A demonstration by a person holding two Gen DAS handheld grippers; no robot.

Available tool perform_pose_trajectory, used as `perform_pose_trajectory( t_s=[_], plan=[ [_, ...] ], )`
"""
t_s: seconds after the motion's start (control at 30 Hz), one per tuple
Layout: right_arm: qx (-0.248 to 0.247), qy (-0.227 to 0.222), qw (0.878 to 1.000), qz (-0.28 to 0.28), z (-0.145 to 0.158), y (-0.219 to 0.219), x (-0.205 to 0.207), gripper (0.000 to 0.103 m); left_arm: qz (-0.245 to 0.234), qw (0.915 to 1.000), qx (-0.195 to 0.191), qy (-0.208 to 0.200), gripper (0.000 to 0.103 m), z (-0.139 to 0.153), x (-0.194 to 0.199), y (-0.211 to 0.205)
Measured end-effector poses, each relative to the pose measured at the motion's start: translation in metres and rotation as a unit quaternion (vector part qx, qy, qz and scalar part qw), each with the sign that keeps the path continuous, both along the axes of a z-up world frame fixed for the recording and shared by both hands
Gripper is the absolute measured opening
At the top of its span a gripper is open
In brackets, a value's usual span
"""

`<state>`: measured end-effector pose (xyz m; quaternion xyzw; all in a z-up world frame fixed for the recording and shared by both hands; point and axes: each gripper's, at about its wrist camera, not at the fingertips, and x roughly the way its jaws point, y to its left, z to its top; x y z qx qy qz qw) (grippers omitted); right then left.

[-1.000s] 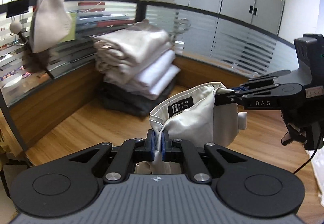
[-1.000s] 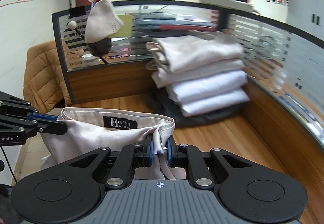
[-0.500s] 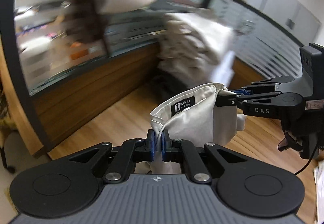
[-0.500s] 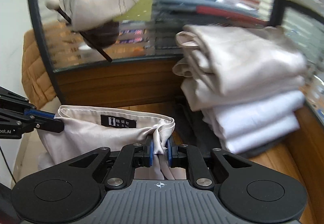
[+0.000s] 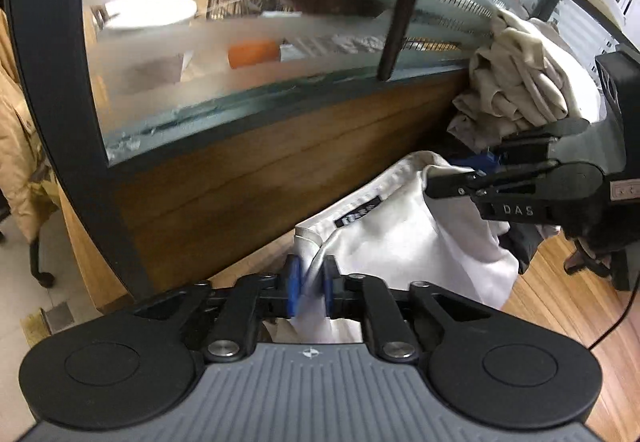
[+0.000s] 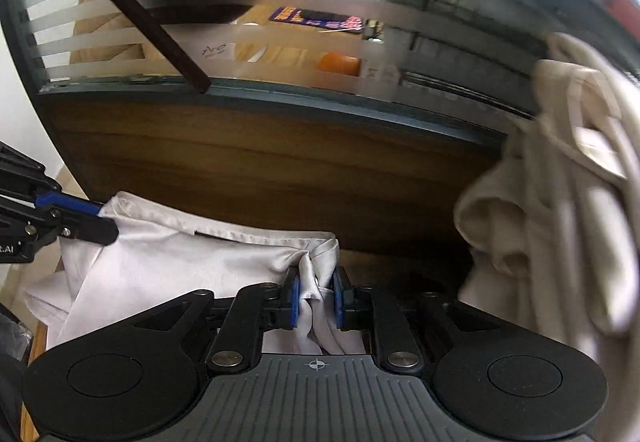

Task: Fold clothes
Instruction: 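Lift the bundle with both grippers and carry it toward the clothes stack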

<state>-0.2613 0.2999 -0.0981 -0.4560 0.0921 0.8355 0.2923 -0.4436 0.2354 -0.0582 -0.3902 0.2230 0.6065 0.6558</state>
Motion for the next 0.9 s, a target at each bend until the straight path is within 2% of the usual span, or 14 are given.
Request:
perform_pose_trajectory(
  t_s=[0.03, 0.13, 0.2, 0.3, 0.43, 0.6, 0.8, 0.9],
  plan=[
    [0.005, -0.001, 1.000, 0.000, 0.000, 0.001, 0.000, 0.032, -0.002, 1.0000, -0.005, -0.001, 0.025, -0.002, -0.002, 0.001],
    [0.010, 0.008, 1.000, -0.007, 0.007, 0.001, 0.006, 0.044, -0.010, 0.9999, -0.006, 0.012, 0.034, 0.000, -0.006, -0.004],
    [0.014, 0.014, 1.000, -0.017, 0.014, -0.004, 0.014, 0.046, -0.017, 0.9996, -0.006, 0.021, 0.036, 0.004, -0.006, -0.010],
    [0.020, 0.027, 0.998, -0.046, 0.026, -0.019, 0.033, 0.047, -0.028, 0.9989, -0.006, 0.036, 0.047, 0.009, -0.006, -0.019],
    [-0.002, 0.049, 0.993, -0.110, 0.031, -0.043, 0.066, 0.048, -0.053, 0.9974, -0.004, 0.049, 0.048, 0.013, -0.002, -0.033],
    [-0.049, 0.071, 0.982, -0.167, 0.015, -0.075, 0.100, 0.048, -0.096, 0.9938, 0.013, 0.055, 0.048, 0.015, 0.010, -0.038],
    [-0.083, 0.062, 0.981, -0.163, -0.016, -0.097, 0.106, 0.048, -0.149, 0.9863, 0.037, 0.060, 0.047, 0.016, 0.024, -0.041],
    [-0.097, 0.060, 0.982, -0.148, -0.028, -0.106, 0.095, 0.048, -0.135, 0.9882, 0.024, 0.068, 0.047, 0.005, 0.025, -0.033]
  ],
)
